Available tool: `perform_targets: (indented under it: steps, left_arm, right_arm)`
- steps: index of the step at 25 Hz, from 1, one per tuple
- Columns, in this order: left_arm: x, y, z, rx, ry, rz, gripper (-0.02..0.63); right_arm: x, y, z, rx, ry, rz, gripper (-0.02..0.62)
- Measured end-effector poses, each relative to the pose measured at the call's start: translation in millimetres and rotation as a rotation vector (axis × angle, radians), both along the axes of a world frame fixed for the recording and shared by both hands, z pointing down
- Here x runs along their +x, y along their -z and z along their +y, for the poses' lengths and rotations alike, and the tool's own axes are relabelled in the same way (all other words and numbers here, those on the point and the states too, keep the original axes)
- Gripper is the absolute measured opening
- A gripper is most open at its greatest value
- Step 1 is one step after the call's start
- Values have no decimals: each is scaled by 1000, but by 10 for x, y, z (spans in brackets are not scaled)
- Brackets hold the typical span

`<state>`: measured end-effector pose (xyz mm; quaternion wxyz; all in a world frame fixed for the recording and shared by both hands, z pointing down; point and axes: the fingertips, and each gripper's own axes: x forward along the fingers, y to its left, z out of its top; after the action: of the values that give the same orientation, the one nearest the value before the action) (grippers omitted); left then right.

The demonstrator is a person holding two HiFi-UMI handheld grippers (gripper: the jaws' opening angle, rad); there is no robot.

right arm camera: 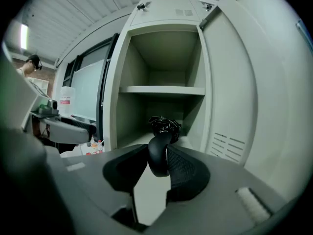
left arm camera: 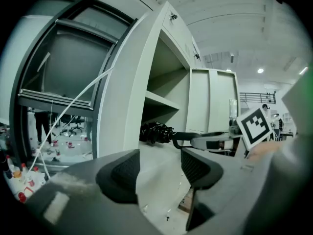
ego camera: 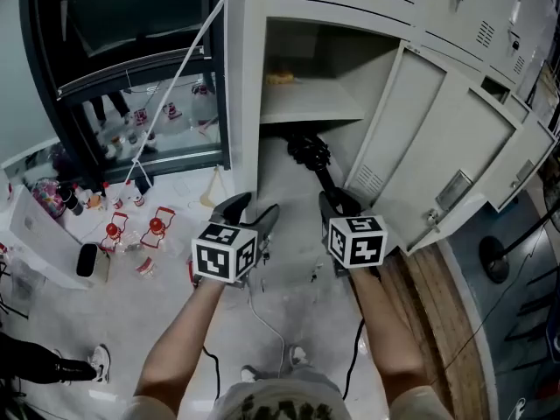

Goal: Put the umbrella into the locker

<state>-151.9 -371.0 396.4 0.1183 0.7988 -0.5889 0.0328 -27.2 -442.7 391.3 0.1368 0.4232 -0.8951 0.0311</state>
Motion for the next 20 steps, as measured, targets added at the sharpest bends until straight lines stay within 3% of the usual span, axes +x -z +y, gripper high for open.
perform_targets:
  steps: [13, 20]
  left_arm:
    - [-99, 68, -249, 0, 198, -39, 276]
    - [-264, 39, -242, -16, 280, -57, 276]
  right_arm:
    - [-422, -274, -760, -66, 151, 15, 123]
    - [-710, -408, -973, -97, 206, 92, 129]
